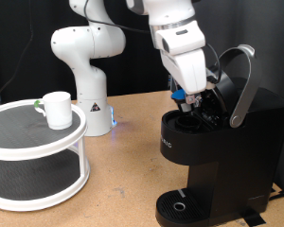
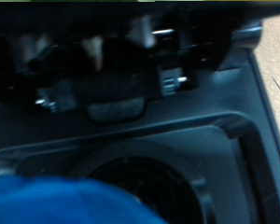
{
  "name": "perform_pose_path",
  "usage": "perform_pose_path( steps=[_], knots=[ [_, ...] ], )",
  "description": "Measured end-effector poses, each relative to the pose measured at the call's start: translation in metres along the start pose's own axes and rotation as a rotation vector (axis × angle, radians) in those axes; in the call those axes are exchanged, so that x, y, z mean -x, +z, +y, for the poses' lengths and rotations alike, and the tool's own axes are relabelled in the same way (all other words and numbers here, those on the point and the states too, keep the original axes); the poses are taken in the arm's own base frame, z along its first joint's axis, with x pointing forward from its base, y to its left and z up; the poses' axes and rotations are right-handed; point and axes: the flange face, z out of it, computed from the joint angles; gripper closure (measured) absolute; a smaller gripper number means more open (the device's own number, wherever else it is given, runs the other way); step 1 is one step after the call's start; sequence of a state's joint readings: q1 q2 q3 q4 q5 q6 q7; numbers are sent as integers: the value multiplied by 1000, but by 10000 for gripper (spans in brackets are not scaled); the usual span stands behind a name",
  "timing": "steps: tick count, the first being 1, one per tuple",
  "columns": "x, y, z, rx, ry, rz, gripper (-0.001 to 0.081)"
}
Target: Make a cup of coffee with the keurig machine
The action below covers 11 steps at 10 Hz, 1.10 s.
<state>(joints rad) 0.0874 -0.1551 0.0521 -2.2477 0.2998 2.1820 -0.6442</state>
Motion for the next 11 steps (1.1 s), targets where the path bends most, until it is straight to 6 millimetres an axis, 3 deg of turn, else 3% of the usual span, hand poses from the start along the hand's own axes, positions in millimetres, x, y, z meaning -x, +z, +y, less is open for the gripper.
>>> perform_pose_path(
  steps=[5,11],
  knots=[
    [15,-11,17,-17,-19,59,342],
    [11,13,12,22,-35,17,342]
  ],
)
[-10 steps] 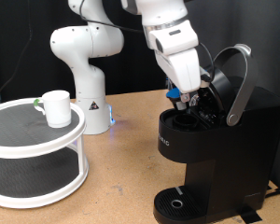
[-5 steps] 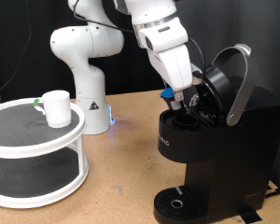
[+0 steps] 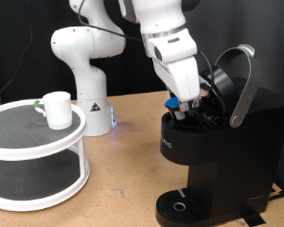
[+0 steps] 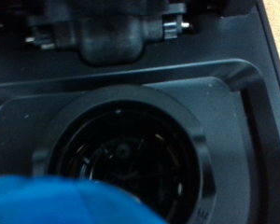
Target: Make a cup of coffee with the keurig machine
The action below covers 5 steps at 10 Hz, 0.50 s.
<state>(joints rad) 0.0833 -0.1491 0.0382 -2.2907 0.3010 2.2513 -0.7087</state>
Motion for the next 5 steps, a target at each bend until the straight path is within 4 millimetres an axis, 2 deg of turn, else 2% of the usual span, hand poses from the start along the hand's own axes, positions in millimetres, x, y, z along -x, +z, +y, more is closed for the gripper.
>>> perform_pose_path(
  steps=[5],
  knots=[
    [-9,5,-8,15,-16,14,342]
  ],
)
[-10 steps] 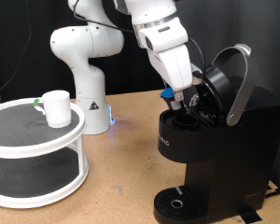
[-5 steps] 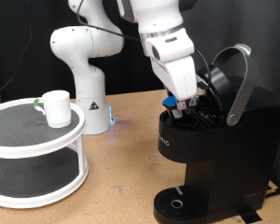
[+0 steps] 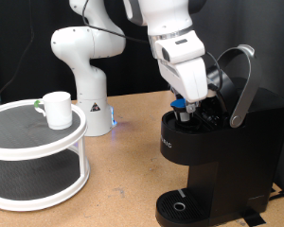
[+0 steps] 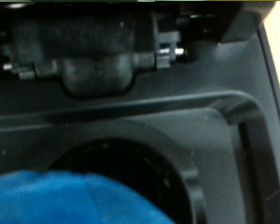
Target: Make a cup of coffee with the keurig machine
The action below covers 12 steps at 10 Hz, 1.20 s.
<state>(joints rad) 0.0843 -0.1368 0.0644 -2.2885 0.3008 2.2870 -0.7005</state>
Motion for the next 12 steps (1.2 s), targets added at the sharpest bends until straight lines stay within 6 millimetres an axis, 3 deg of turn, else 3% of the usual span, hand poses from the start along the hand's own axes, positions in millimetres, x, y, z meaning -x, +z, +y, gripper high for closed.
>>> perform_pose_path(
  steps=[7,12],
  knots=[
    [-2,15,-2,13,7,-22,342],
    [-4,16,-1,30,18,-18,342]
  ],
)
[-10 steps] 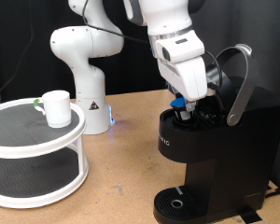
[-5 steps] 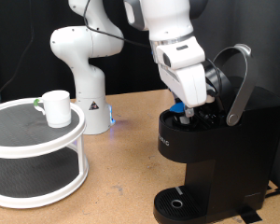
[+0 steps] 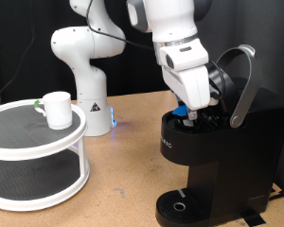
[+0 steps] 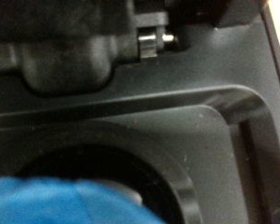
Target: Make a cup of coffee with the keurig machine
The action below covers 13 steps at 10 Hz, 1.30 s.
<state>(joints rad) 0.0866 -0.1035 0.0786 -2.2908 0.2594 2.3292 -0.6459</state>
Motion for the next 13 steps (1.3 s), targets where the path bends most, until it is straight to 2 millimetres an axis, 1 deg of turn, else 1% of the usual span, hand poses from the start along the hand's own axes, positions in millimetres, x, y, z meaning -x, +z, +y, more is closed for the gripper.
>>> perform_pose_path(
  steps=[1,2,3,4,5,6,7,9,13],
  knots=[
    [0,0,0,0,0,-1,310],
    [0,0,1,1,1,-1,310],
    [0,0,1,1,1,-1,125],
    [0,0,1,0,1,-1,125],
    [1,0,1,-1,2,-4,23],
    [2,3,1,-10,3,-16,5],
    [4,5,0,-23,3,-31,5],
    [7,3,2,-47,5,-27,1],
    [13,-22,13,-81,17,-14,1]
  ],
)
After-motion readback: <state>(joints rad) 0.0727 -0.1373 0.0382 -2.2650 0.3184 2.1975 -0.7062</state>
